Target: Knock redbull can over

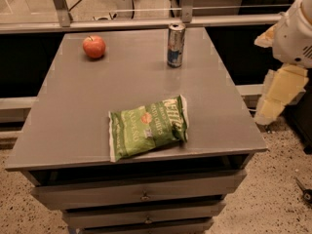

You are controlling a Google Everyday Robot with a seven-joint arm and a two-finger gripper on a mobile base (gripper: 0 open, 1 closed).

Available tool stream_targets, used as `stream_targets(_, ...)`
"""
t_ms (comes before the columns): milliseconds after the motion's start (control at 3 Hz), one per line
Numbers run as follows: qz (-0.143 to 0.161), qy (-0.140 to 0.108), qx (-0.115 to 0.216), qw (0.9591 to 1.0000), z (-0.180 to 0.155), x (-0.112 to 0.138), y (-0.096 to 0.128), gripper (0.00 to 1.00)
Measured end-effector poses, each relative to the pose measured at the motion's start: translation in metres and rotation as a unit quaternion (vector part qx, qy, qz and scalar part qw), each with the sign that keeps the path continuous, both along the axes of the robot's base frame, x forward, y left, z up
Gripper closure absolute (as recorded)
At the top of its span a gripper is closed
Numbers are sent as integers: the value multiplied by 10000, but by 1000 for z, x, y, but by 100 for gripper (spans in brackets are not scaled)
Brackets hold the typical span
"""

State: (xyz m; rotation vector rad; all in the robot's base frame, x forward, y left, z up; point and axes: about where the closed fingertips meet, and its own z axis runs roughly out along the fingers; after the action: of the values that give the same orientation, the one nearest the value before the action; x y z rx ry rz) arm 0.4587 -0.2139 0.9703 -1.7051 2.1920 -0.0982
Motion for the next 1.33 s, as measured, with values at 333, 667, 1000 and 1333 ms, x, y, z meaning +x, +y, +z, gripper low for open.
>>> stream_targets(333, 60, -273, 207, 9994, -10, 35, 5, 0)
stream_targets(667, 11, -669, 722, 9951, -20, 113, 29, 0)
stream_targets(1000, -4, -929, 1257, 9877, -27, 178, 57, 0)
stream_targets(1333, -139, -1101, 1765, 9780, -34, 226, 70, 0)
